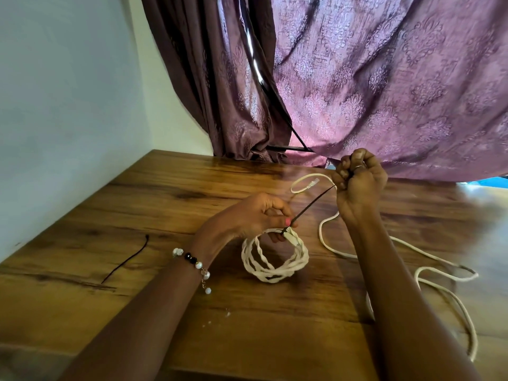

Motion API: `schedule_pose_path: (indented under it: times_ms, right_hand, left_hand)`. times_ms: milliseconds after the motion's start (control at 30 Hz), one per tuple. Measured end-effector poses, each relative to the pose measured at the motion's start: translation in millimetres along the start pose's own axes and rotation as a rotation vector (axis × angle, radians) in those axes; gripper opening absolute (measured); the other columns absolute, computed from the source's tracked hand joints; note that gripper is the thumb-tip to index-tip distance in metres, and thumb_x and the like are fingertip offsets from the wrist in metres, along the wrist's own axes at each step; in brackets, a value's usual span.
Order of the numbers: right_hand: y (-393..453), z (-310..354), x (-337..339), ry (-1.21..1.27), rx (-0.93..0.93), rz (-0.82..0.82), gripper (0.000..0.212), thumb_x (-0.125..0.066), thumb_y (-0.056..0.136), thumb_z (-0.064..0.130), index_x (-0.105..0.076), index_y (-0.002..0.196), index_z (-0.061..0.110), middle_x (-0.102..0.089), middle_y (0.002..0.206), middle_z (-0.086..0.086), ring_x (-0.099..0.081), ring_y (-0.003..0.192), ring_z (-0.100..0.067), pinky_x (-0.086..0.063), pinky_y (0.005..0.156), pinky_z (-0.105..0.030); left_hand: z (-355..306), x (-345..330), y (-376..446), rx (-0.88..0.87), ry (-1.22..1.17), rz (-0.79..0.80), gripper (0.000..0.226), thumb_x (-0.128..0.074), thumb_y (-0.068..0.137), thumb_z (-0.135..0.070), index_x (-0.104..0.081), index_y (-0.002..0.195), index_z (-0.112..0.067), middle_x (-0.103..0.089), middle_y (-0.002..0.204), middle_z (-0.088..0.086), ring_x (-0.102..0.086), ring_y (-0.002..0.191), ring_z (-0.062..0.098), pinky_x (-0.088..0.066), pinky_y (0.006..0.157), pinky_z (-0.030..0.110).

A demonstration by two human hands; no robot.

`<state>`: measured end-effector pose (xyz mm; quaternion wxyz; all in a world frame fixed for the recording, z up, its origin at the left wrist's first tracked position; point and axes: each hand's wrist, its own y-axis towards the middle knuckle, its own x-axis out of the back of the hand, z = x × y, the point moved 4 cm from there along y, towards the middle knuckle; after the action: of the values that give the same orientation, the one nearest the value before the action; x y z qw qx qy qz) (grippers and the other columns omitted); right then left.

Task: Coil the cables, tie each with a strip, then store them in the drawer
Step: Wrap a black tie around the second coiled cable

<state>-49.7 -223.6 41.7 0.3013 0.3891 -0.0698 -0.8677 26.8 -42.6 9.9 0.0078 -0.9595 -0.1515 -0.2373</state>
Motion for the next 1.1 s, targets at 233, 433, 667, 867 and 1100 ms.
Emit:
schedule_pose_path:
  times_ms: [233, 433, 667, 867, 1100]
  right_hand:
    - [-1.6, 1.1, -0.3, 0.051, -0.051, -0.026, 0.037, -0.028, 0.092, -0.012, -0.045, 0.073, 0.015, -0.042, 0.060, -0.002, -0.032, 0.046, -0.009, -0.022, 0.038, -0.017]
    - [-1.0, 4.4, 4.2, -0.003, -0.063, -0.050, 0.036, -0.030, 0.092, -0.011, -0.046, 0.072, 0.016, -0.044, 0.057, 0.000, -0.030, 0.044, -0.008, -0.021, 0.039, -0.017]
    - [4.3, 10.3, 11.3, -0.201, 0.030, -0.193, 0.034, -0.038, 0.093, -0.006, -0.051, 0.070, 0.016, -0.044, 0.051, 0.002, -0.031, 0.038, -0.007, -0.024, 0.036, -0.016]
    - [7.7, 13.6, 17.2, -0.257, 0.117, -0.253, 0.034, -0.036, 0.090, -0.008, -0.052, 0.071, 0.016, -0.044, 0.048, 0.003, -0.034, 0.037, -0.006, -0.025, 0.037, -0.015]
    - [6.8, 11.5, 18.0, -0.143, 0.101, -0.096, 0.030, -0.036, 0.095, -0.007, -0.050, 0.078, 0.014, -0.050, 0.058, -0.001, -0.041, 0.046, -0.010, -0.037, 0.042, -0.021]
  left_hand:
    - [-0.7, -2.5, 2.0, 0.056, 0.054, -0.142, 0.016, -0.055, 0.095, -0.017, -0.061, 0.082, -0.010, -0.058, 0.047, -0.015, -0.048, 0.045, 0.002, -0.035, 0.046, 0.018]
    - [2.5, -8.4, 3.0, 0.062, -0.080, -0.136, 0.020, -0.067, 0.087, -0.029, -0.067, 0.069, -0.021, -0.062, 0.058, -0.003, -0.057, 0.056, 0.014, -0.034, 0.047, 0.023]
    - [-4.3, -13.2, 4.1, 0.037, -0.052, -0.020, 0.015, -0.066, 0.088, -0.024, -0.065, 0.076, -0.014, -0.058, 0.055, 0.002, -0.046, 0.049, 0.012, -0.032, 0.047, 0.022]
    - [-7.7, -15.7, 3.6, 0.035, -0.033, -0.009, 0.017, -0.066, 0.087, -0.019, -0.061, 0.079, -0.005, -0.056, 0.054, 0.002, -0.044, 0.044, 0.008, -0.034, 0.044, 0.017]
    - [3.2, -11.6, 7.2, 0.009, -0.100, -0.163, 0.017, -0.066, 0.085, -0.014, -0.059, 0.071, -0.008, -0.055, 0.052, 0.003, -0.049, 0.044, 0.009, -0.036, 0.043, 0.015]
